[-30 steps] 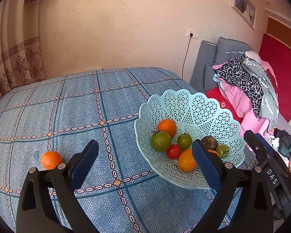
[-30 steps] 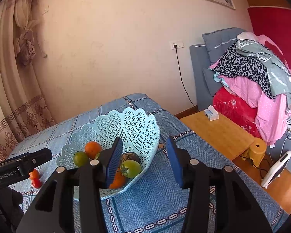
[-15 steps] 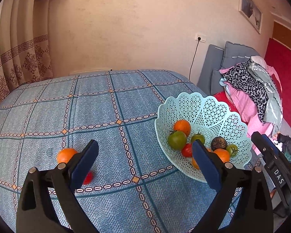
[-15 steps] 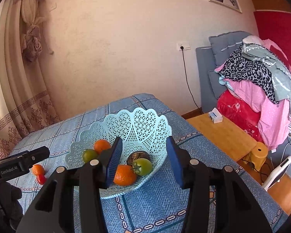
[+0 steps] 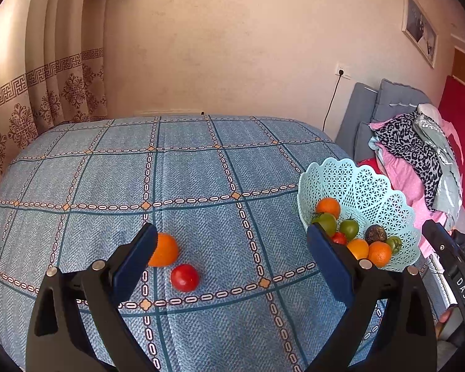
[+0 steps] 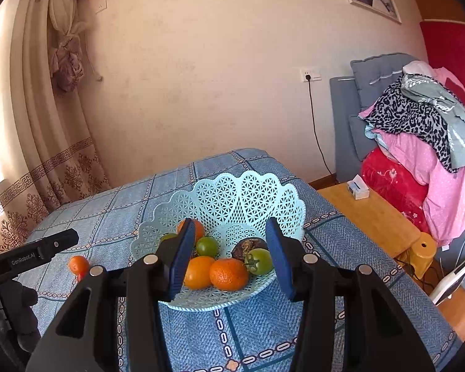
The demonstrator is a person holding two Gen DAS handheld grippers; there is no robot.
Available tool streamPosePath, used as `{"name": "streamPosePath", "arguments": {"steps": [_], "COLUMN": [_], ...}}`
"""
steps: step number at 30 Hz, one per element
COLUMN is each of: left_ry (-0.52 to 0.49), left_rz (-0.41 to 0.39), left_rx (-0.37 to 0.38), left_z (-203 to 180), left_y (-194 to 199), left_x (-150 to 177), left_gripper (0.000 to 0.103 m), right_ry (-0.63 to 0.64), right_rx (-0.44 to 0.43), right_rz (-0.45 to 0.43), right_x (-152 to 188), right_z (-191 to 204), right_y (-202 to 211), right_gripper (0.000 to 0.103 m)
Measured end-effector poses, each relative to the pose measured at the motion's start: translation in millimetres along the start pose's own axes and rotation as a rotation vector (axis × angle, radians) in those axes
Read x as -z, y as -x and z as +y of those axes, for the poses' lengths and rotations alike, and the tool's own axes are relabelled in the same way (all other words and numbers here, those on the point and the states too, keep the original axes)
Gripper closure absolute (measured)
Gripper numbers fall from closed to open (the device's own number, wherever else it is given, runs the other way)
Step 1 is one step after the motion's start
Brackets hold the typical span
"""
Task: Organize fruits
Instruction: 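Withdraw both open grippers from the basket toward the orange and red tomato, then grasp the orange with the left gripper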
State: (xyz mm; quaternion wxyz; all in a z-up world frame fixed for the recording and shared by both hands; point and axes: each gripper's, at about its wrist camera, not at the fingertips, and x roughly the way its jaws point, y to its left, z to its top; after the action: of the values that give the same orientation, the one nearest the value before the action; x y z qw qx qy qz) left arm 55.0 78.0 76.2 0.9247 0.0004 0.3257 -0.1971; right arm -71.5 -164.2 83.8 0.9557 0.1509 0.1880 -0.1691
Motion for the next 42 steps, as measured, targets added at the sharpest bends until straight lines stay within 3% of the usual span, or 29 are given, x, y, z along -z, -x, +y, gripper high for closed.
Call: {"name": "streamPosePath", "arguments": {"steps": [24, 36, 42], "left_ry": [0.121, 0.095, 0.088], "left_rz": [0.036, 0.091, 0.128], "left_rx": [-0.116, -0.107, -0.108], "left_z": [78, 76, 74], "left_y": [-10, -34, -48], "left_x": [2, 9, 13], "left_gripper": [0.005, 0.006, 0.015], "right_ry": [0.098, 0.155, 0.178], "right_rx": [-0.15, -0.211, -0.227], "right_rz": [0.081, 0.133, 0.152], "right_x": [18, 38, 43], "right_z": [62, 87, 95], "right_y": [1, 0, -2], "right_gripper": [0.055, 0.055, 0.055]}}
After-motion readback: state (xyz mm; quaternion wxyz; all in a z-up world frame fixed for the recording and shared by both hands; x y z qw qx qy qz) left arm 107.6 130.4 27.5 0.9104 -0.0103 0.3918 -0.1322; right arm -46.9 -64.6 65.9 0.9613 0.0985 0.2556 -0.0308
